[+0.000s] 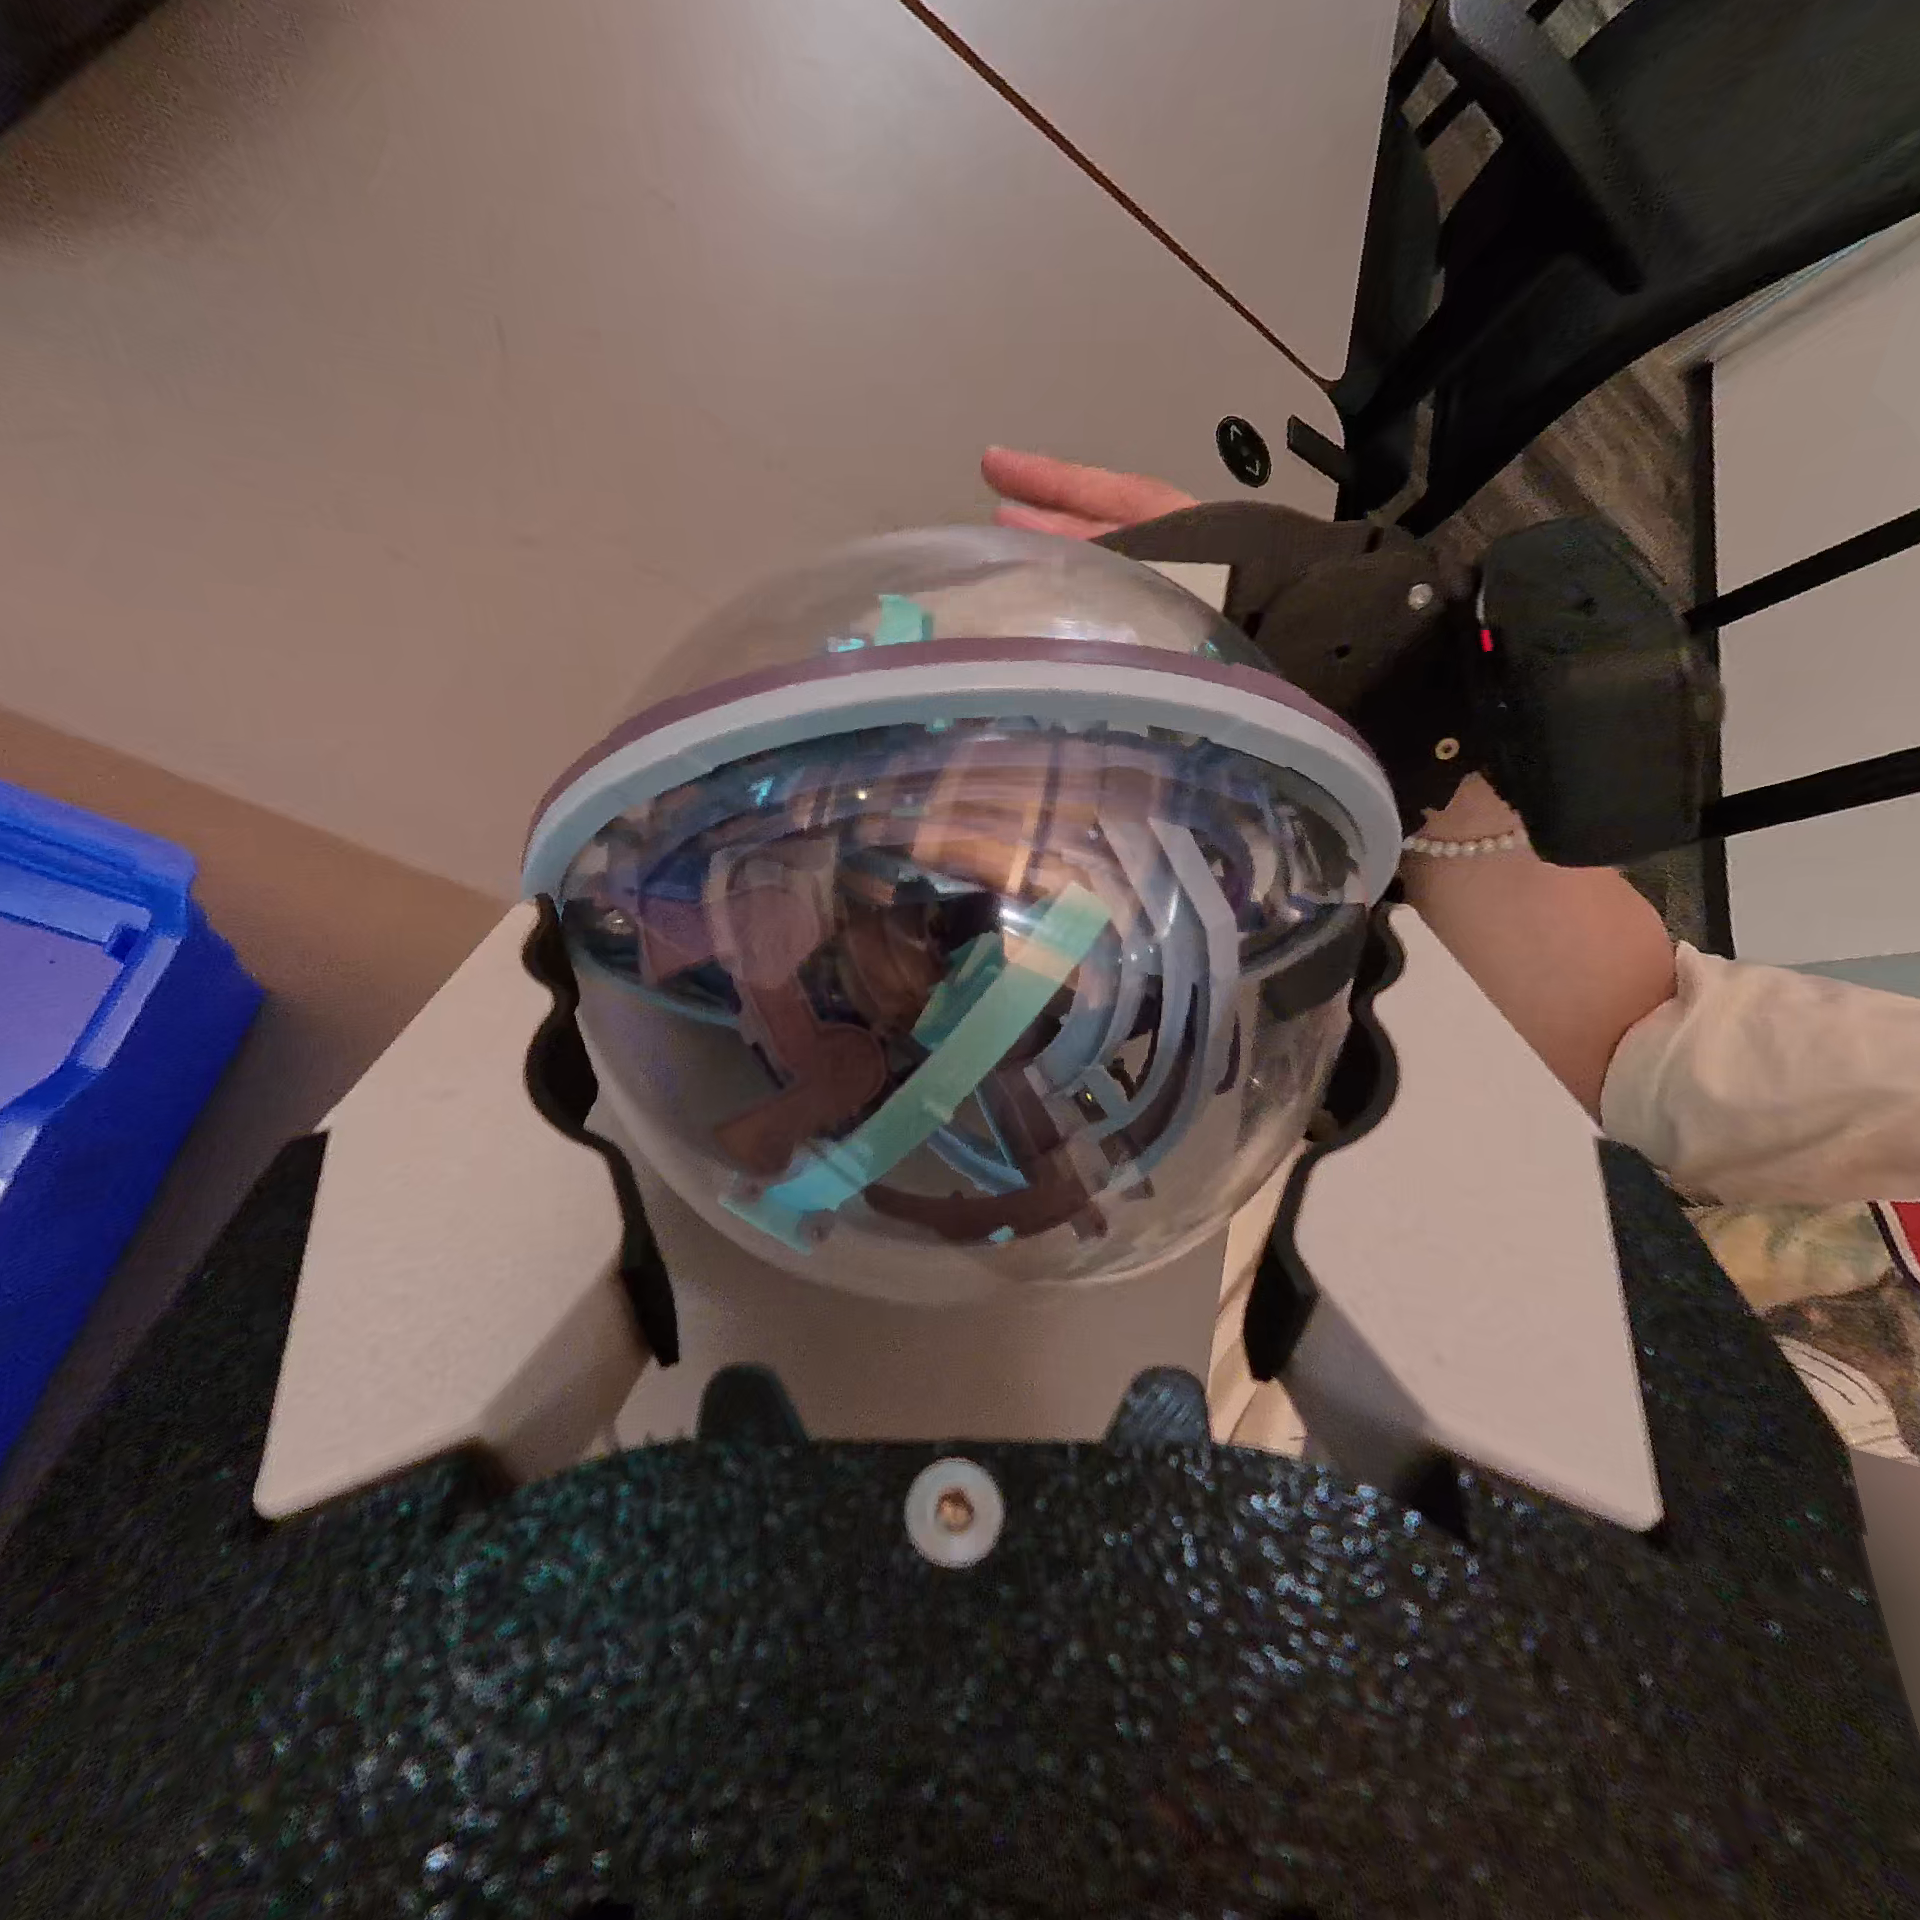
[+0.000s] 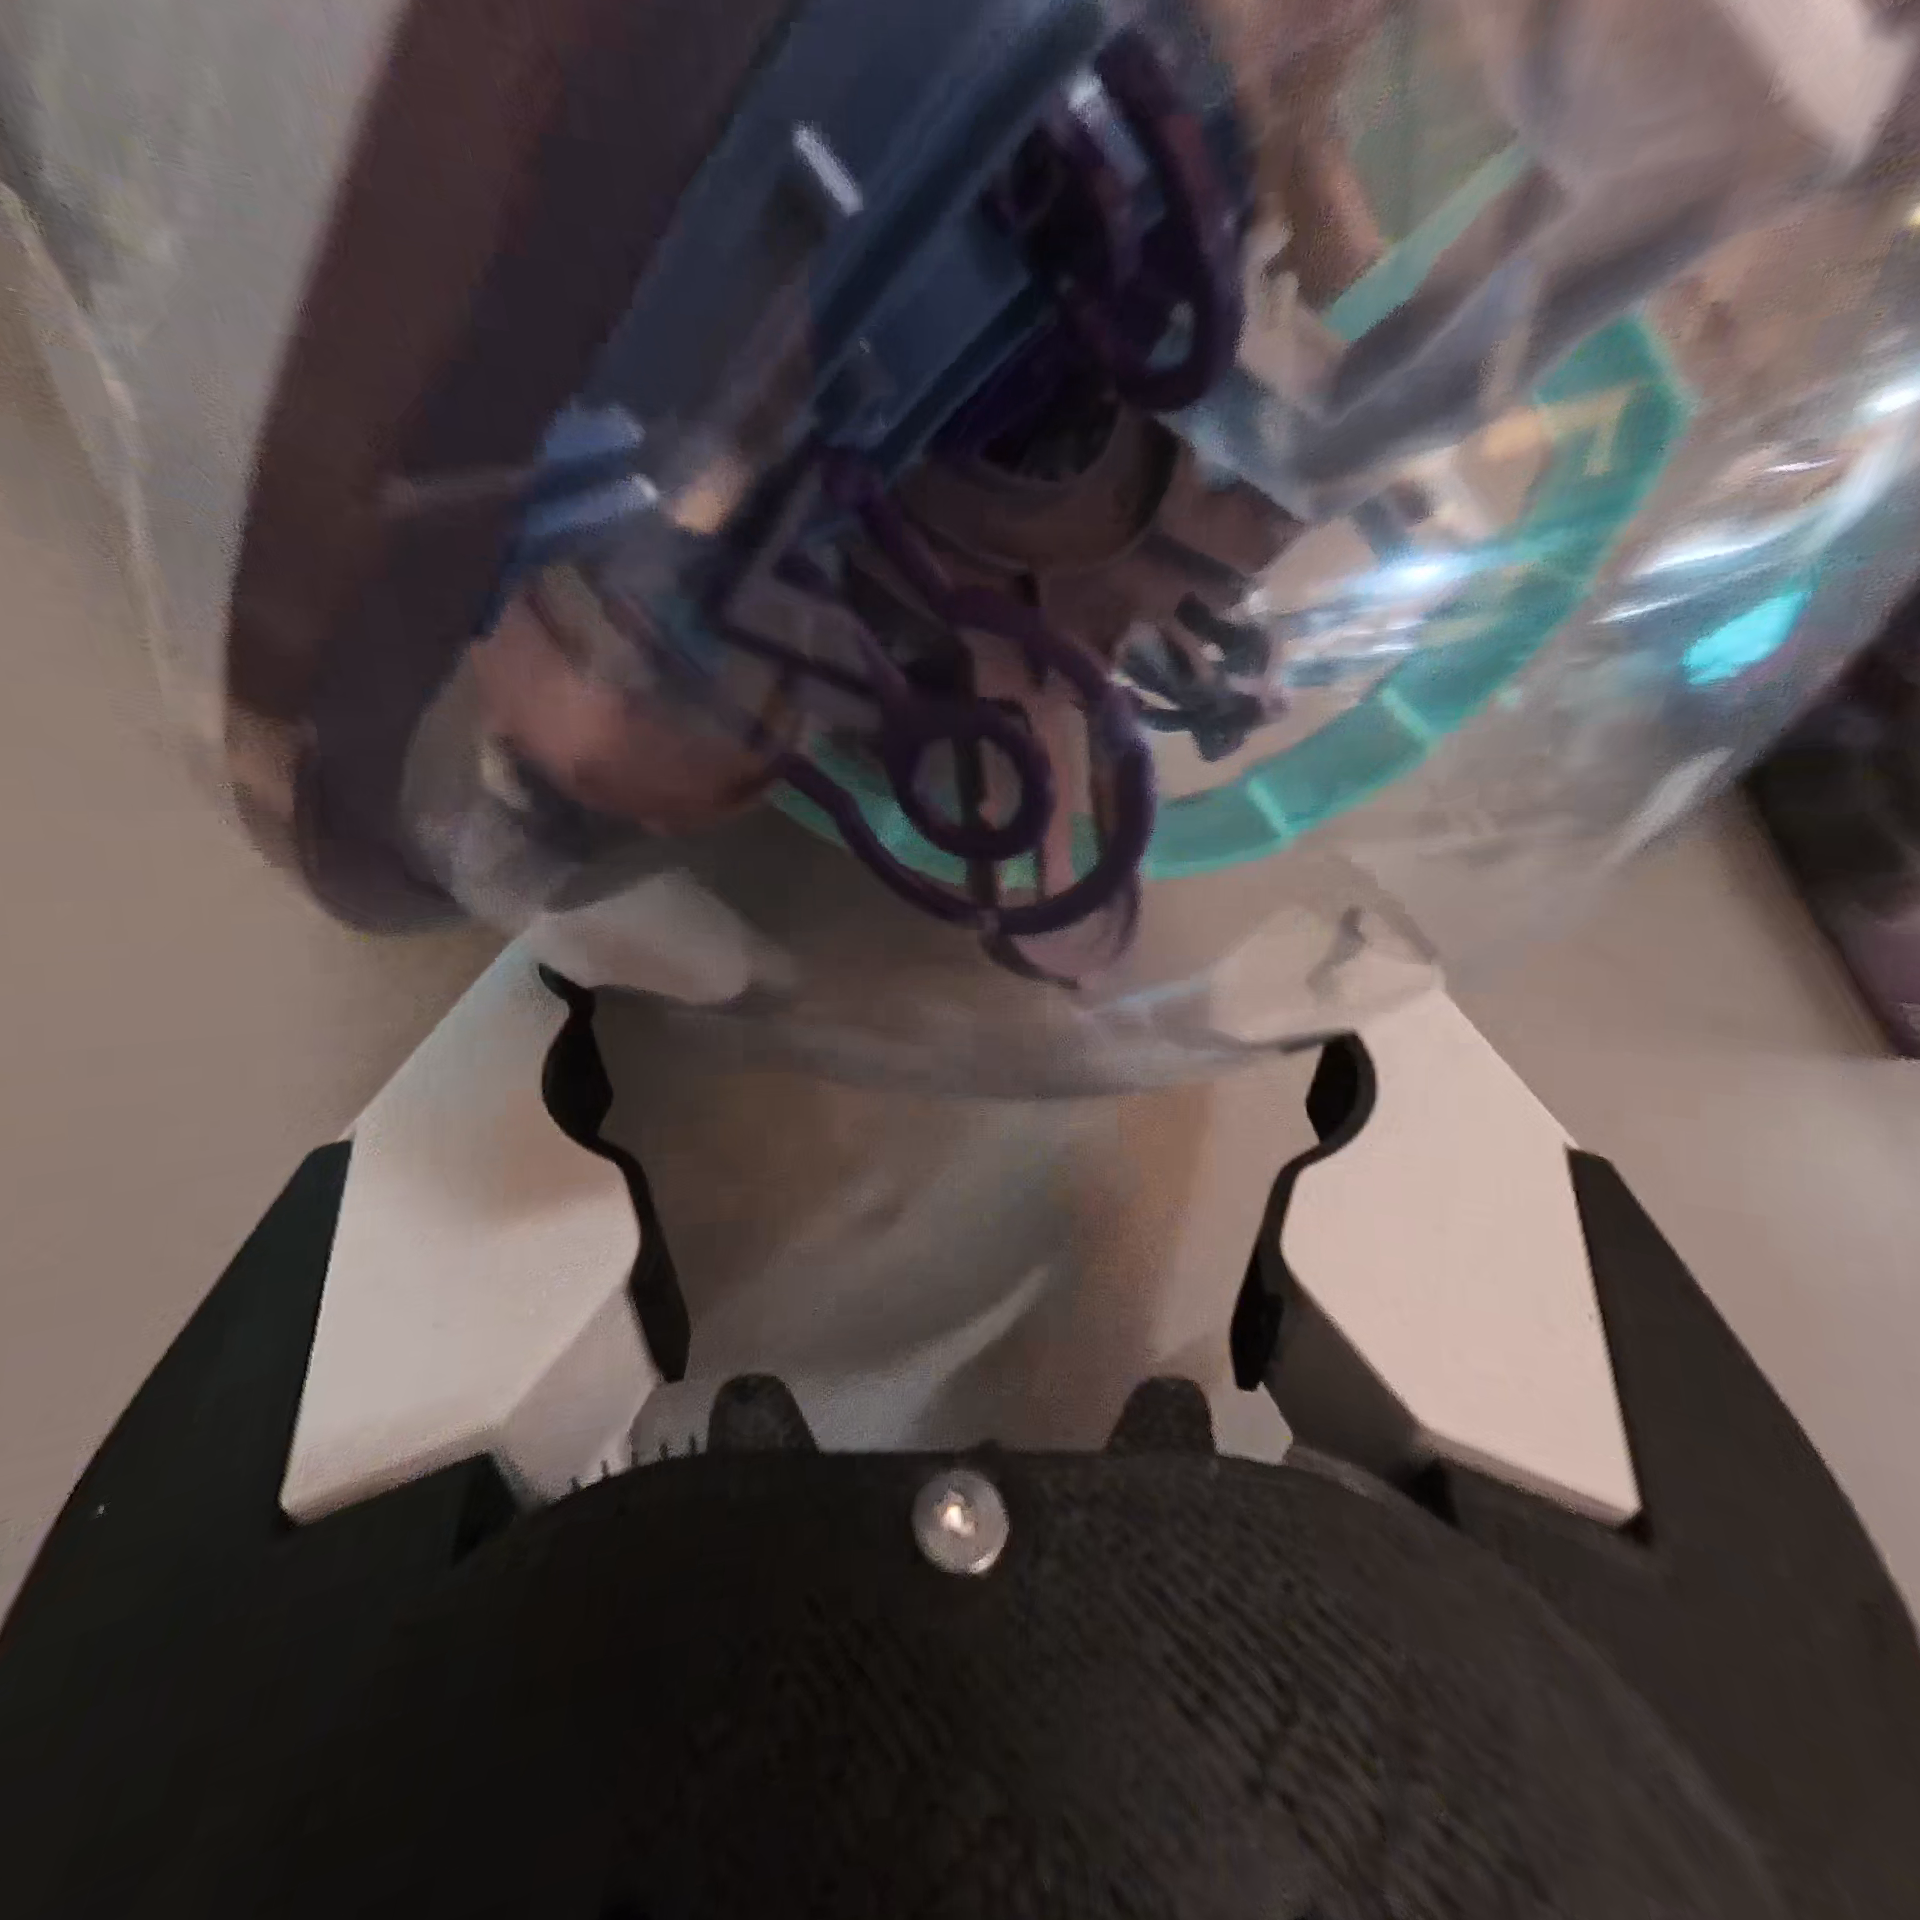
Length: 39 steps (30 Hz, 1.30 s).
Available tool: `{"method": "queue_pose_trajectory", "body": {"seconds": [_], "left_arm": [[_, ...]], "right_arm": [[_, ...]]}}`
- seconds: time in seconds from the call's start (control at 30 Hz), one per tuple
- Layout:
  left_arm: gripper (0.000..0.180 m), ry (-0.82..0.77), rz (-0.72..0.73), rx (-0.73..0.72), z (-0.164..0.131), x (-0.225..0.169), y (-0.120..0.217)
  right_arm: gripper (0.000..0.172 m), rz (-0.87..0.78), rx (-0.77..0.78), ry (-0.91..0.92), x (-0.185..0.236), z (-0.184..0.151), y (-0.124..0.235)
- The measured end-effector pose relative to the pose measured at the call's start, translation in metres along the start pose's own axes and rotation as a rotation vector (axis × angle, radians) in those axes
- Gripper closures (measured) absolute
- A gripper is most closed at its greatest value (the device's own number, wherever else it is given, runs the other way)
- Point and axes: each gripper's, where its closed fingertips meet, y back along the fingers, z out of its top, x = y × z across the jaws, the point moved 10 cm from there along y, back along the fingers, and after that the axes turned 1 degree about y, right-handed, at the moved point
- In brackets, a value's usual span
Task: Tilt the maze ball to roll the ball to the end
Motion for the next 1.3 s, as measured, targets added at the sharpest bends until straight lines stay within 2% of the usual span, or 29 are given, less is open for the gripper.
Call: {"method": "queue_pose_trajectory", "body": {"seconds": [0.03, 0.07, 0.17, 0.27, 0.4, 0.77, 0.97, 1.13, 1.3], "left_arm": [[0.039, -0.002, -0.001, -0.005, 0.000, 0.000, -0.001], [0.039, -0.008, -0.004, -0.009, 0.001, 0.000, -0.002], [0.039, -0.026, -0.019, -0.007, 0.002, 0.000, -0.002], [0.039, -0.028, -0.042, -0.014, 0.001, 0.003, -0.002], [0.039, -0.003, -0.103, -0.022, 0.001, 0.009, -0.003], [0.039, -0.017, -0.210, -0.040, 0.003, 0.016, -0.010], [0.039, -0.029, -0.225, -0.051, 0.003, 0.017, -0.010], [0.039, 0.018, -0.237, -0.104, -0.001, 0.021, -0.011], [0.038, 0.063, -0.210, -0.205, -0.010, 0.027, -0.009]], "right_arm": [[0.035, -0.030, -0.002, 0.015, -0.002, 0.001, 0.002], [0.035, -0.056, -0.017, 0.044, -0.002, 0.004, 0.003], [0.020, -0.099, -0.041, 0.163, 0.000, 0.009, 0.007], [0.023, -0.132, -0.083, 0.213, -0.002, 0.013, 0.015], [0.018, -0.160, -0.176, 0.276, 0.001, 0.025, 0.023], [0.014, -0.201, -0.237, 0.399, 0.009, 0.035, 0.028], [0.014, -0.209, -0.274, 0.398, 0.010, 0.034, 0.028], [0.015, -0.197, -0.283, 0.316, 0.013, 0.035, 0.024], [0.025, -0.212, -0.201, 0.361, 0.016, 0.030, 0.017]]}}
